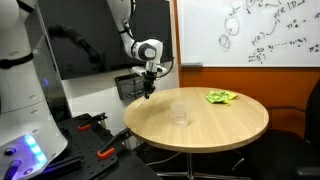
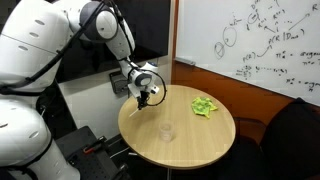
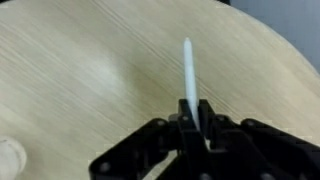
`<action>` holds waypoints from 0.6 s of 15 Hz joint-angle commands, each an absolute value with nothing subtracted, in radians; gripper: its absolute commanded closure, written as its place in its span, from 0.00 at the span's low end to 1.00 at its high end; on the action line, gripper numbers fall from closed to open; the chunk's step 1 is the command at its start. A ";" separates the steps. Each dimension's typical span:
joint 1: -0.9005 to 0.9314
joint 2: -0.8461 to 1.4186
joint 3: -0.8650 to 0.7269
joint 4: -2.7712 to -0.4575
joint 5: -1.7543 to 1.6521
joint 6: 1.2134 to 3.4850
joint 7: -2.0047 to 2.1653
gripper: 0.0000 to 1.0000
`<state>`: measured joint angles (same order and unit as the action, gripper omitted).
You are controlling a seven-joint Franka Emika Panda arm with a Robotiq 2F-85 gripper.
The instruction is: Put the pen on the table
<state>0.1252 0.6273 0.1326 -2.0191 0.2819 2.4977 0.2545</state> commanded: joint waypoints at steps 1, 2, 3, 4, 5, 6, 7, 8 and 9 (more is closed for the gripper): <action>0.113 0.716 0.146 -1.924 0.308 2.487 0.220 0.96; 0.118 0.730 0.141 -1.908 0.300 2.500 0.220 0.85; 0.120 0.741 0.139 -1.897 0.293 2.512 0.212 0.60; 0.121 0.744 0.136 -1.893 0.287 2.524 0.204 0.58; 0.118 0.746 0.139 -1.886 0.288 2.523 0.198 0.52; 0.124 0.737 0.133 -1.890 0.278 2.525 0.195 0.45; 0.138 0.726 0.118 -1.897 0.259 2.526 0.202 0.36; 0.152 0.708 0.106 -1.911 0.235 2.537 0.204 0.30; 0.154 0.686 0.107 -1.929 0.218 2.550 0.193 0.21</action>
